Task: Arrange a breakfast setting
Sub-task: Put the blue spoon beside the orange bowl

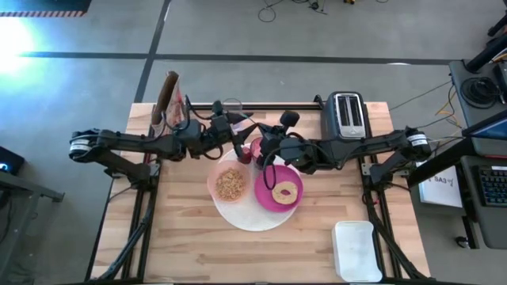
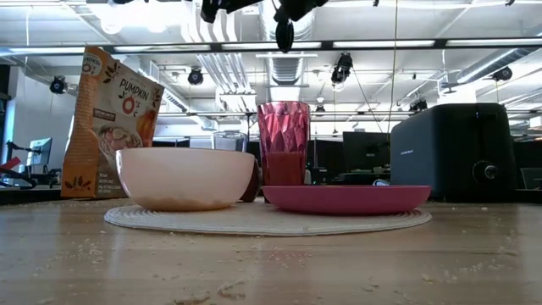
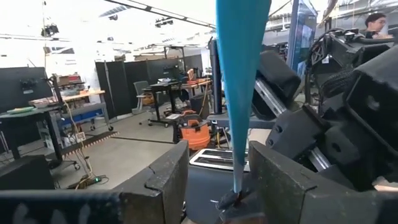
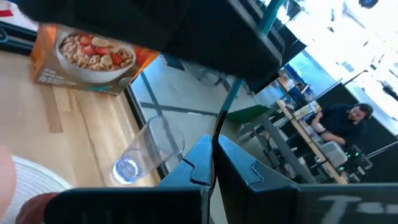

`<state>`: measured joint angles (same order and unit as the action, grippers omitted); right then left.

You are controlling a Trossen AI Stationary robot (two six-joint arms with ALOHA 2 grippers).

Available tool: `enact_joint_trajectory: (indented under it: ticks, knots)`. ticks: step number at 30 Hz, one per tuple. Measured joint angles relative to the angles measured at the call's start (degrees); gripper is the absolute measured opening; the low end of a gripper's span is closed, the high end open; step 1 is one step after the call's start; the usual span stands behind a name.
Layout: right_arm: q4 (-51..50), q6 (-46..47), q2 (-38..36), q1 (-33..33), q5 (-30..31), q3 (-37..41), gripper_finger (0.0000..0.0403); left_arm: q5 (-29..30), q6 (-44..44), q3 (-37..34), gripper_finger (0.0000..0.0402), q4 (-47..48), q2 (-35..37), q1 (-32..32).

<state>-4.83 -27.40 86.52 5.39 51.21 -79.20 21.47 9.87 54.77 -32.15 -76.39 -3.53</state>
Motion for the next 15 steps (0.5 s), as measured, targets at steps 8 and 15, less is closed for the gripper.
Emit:
enact_joint_trajectory:
  ticks: [8, 15]
  knots:
    - [1.33, -2.12, 0.00, 0.00, 1.35, 0.00, 0.0008, 0.02, -0.31, 0.74, 0.0096, -0.04, -0.41, 0.07]
    - [1.35, -2.24, 0.00, -0.02, 1.49, 0.02, 0.0008, -1.82, -0.40, 0.74, 0.0015, 0.08, -0.41, 0.07]
